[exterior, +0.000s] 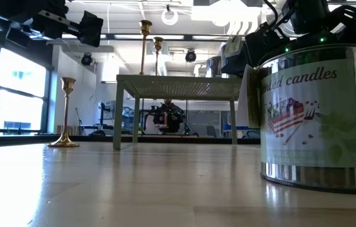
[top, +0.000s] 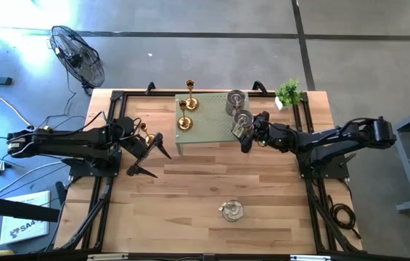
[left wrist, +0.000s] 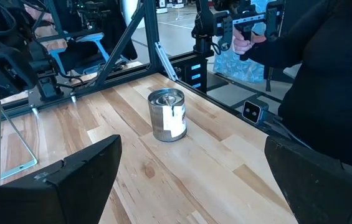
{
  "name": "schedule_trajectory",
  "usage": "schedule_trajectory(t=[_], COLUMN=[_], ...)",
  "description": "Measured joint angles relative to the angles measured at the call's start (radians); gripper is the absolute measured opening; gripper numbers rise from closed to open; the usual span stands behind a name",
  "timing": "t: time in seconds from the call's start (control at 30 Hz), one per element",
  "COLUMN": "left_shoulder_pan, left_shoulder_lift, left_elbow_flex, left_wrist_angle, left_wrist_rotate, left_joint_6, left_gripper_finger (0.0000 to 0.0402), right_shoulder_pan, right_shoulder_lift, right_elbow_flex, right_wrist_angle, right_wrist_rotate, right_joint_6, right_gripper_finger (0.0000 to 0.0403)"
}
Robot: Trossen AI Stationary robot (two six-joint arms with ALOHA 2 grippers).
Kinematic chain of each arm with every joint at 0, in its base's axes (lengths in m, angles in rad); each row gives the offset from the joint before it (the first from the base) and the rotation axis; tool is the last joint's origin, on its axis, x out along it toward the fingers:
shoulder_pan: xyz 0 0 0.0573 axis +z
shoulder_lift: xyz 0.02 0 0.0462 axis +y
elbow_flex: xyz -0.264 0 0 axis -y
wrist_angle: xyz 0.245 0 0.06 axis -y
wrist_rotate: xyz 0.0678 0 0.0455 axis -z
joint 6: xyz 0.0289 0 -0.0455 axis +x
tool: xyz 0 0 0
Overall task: Pick & Place candle stick holders
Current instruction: Put the left silver scented candle on the shelf
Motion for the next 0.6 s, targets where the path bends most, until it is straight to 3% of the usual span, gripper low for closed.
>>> schedule_trajectory(t=[0.6], left_shoulder_pan=[0.0], left_shoulder_lift=[0.0], left_elbow_flex=[0.0], left_wrist_angle=[0.0], left_wrist_rotate=[0.0], left_joint_6=[0.0], left_gripper_finger=[0.0388], right_shoulder_pan=[0.0], right_shoulder_lift=[-0.001], right_elbow_flex=[0.001], right_wrist_angle=[0.001], right_wrist_rotate=[-0.014], right_joint_6=[0.022], right_gripper_finger=[0.04])
